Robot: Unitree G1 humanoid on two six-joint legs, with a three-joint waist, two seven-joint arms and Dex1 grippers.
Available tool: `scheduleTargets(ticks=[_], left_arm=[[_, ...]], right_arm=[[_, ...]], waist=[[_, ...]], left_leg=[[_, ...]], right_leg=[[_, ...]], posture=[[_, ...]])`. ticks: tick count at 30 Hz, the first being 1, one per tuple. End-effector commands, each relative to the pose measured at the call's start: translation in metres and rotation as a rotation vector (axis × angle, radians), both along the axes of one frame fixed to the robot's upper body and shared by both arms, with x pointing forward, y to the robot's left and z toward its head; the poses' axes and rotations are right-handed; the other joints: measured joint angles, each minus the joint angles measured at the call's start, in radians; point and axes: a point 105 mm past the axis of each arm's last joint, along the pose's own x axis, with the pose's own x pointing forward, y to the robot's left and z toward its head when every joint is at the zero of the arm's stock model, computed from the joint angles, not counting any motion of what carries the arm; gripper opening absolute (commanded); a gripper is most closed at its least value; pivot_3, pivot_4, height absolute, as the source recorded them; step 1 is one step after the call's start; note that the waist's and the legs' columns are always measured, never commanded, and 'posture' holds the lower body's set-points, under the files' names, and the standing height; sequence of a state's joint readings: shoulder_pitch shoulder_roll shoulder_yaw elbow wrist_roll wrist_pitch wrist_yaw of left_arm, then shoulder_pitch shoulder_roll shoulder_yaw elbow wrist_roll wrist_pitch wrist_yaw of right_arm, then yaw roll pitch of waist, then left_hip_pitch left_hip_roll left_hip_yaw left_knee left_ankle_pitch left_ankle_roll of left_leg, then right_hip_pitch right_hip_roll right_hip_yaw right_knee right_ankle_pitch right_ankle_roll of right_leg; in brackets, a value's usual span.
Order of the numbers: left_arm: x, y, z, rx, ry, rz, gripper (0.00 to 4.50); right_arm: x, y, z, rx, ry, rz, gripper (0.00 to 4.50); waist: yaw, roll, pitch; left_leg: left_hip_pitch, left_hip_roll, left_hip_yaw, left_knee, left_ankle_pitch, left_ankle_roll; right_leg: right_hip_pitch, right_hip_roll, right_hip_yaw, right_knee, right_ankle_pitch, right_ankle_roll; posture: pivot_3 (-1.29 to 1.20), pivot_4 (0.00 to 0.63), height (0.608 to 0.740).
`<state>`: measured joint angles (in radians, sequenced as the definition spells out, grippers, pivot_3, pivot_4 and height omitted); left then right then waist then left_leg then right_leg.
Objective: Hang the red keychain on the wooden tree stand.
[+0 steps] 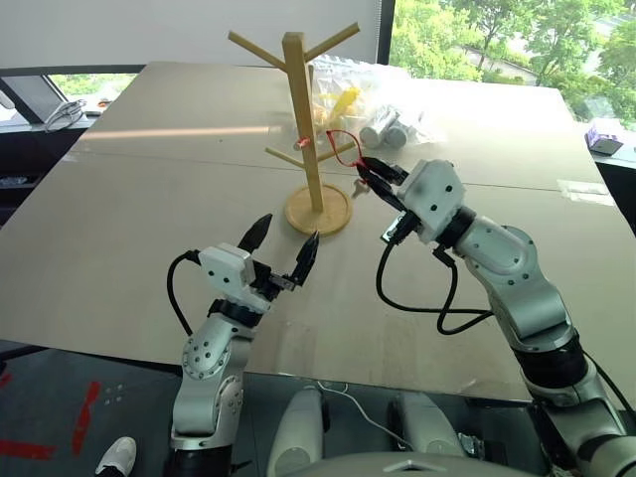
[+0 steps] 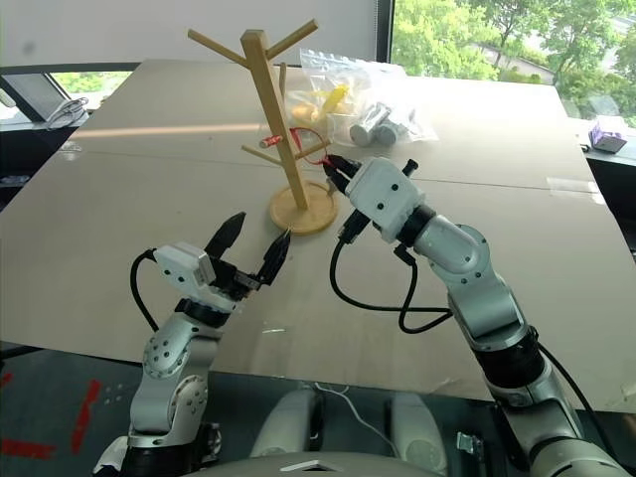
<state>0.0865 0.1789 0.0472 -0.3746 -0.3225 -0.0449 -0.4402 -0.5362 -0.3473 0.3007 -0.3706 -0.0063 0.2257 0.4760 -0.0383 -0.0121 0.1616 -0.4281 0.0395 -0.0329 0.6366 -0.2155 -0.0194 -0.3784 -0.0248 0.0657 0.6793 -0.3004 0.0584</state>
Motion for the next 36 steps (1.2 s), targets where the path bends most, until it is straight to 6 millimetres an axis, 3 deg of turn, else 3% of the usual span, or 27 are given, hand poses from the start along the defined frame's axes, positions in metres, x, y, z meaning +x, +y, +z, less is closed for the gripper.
scheduleTargets(ticks=[1, 7, 14, 36], left_arm=[[-0.003, -0.001, 0.006, 0.008, -0.038, -0.011, 4.5], [-0.004, -0.002, 0.006, 0.02, -0.034, -0.016, 4.5], [-0.007, -0.003, 0.004, 0.025, -0.024, -0.017, 4.5], [-0.006, -0.007, 0.012, 0.034, -0.03, -0.016, 4.5]], right_arm=[[-0.002, 0.011, 0.006, -0.014, -0.06, 0.031, 0.03], [0.002, 0.023, 0.005, -0.027, -0.091, 0.043, 0.03], [-0.004, 0.03, 0.019, 0.008, -0.175, 0.067, 0.03], [0.026, 0.038, -0.004, -0.017, -0.093, 0.008, 0.03]], waist=[[0.0, 0.0, 0.0], [0.0, 0.0, 0.0], [0.0, 0.0, 0.0], [0.0, 0.0, 0.0]], left_leg=[[0.0, 0.0, 0.0, 0.0, 0.0, 0.0], [0.0, 0.0, 0.0, 0.0, 0.0, 0.0], [0.0, 0.0, 0.0, 0.0, 0.0, 0.0], [0.0, 0.0, 0.0, 0.0, 0.0, 0.0]], right_leg=[[0.0, 0.0, 0.0, 0.0, 0.0, 0.0], [0.0, 0.0, 0.0, 0.0, 0.0, 0.0], [0.0, 0.0, 0.0, 0.0, 0.0, 0.0], [0.0, 0.0, 0.0, 0.0, 0.0, 0.0]], posture=[[0.0, 0.15, 0.74], [0.0, 0.15, 0.74], [0.0, 0.15, 0.74], [0.0, 0.15, 0.74]])
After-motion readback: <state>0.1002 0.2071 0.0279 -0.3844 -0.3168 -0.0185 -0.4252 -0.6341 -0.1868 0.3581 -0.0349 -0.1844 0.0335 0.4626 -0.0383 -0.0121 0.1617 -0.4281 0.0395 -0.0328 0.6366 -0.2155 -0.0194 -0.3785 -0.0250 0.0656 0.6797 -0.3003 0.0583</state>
